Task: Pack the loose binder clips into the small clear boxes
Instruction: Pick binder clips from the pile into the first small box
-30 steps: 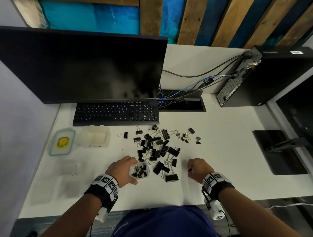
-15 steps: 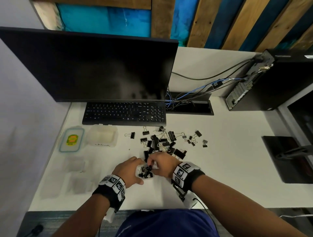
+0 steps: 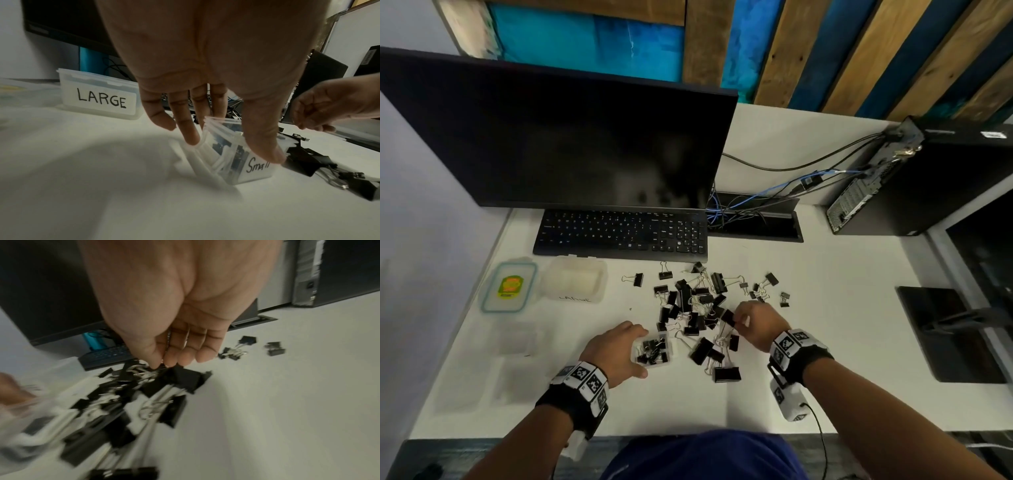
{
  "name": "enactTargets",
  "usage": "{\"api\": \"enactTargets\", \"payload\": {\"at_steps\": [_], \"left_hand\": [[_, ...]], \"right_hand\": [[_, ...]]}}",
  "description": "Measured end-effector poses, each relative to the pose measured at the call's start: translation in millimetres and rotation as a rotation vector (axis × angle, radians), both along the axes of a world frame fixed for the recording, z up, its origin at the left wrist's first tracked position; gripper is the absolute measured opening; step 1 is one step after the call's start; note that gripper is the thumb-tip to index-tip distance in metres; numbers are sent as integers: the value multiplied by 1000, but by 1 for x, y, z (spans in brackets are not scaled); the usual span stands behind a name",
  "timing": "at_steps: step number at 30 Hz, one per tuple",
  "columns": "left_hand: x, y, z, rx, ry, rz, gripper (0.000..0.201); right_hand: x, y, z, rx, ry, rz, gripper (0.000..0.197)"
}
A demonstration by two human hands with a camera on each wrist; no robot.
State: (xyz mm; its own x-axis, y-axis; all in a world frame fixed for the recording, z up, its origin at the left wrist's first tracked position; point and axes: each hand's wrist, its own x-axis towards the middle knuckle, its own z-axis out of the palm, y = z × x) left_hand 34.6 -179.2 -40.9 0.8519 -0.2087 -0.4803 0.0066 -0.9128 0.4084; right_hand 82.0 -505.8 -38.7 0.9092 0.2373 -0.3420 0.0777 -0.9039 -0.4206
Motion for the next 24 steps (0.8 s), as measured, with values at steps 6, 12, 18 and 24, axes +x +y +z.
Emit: {"api": "enactTargets", "payload": {"at_steps": [6,12,18,24], "left_hand": [[2,-1,5,1,26,34,76],[1,-1,4,2,34,60,76],[1,-2,5,-5,47,77,78],[0,-1,6,-11,47,72,79]], "right_hand": [[22,-37,-11,-295,92,-64,67],[23,-41,-26,-302,84,-111,45],[15,-32,-28,-322,39,-32,24],[6,-20,-26,-316,81,-111,24]]}}
